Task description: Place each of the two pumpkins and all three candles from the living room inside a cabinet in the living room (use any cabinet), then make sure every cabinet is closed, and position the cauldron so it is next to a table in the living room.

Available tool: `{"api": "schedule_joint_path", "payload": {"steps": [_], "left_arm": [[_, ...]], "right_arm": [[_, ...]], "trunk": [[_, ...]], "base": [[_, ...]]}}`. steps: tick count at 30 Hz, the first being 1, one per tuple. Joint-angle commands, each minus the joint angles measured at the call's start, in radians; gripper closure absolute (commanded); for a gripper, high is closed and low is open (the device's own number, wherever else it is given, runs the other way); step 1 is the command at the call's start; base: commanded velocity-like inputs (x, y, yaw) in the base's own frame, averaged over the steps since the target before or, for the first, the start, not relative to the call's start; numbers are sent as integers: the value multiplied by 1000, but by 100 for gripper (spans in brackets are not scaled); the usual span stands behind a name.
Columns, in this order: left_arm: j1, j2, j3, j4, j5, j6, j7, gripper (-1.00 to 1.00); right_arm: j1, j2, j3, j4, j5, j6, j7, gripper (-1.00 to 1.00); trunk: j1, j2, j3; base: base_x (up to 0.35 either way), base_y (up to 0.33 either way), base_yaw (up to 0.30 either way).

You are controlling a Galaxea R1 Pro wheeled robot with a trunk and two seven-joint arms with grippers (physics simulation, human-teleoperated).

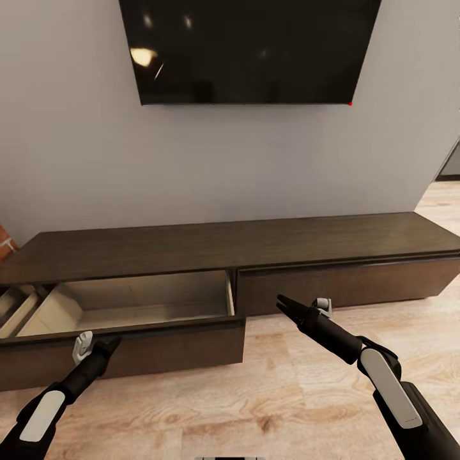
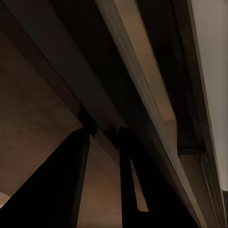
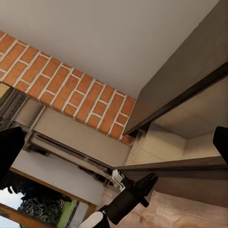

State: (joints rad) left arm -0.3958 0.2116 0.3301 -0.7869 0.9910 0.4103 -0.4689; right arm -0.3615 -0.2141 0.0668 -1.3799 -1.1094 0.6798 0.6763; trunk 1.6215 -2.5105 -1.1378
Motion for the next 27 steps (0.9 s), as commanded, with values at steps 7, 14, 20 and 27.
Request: {"api": "schedule_joint_path", "payload": {"steps": [7, 14, 20, 27], "left_arm": [[-2, 0, 52, -2, 28, 12, -2, 100], [-2, -1, 51, -2, 27, 12, -1, 100], [-2, -1, 50, -2, 27, 12, -2, 100], [-2, -1, 51, -2, 26, 12, -2, 100]], "right_arm": [[-1, -1, 1, -1, -7, 6, -1, -100], [-1, -1, 1, -1, -7, 6, -1, -100], [-1, -1, 1, 0, -7, 6, -1, -100], [-1, -1, 1, -1, -7, 6, -1, -100]], "trunk": [[0, 0, -1], [0, 0, -1], [0, 0, -1], [0, 0, -1]], "base": [[-13, 0, 0], [-51, 0, 0], [-87, 0, 0], [-69, 0, 0]]}}
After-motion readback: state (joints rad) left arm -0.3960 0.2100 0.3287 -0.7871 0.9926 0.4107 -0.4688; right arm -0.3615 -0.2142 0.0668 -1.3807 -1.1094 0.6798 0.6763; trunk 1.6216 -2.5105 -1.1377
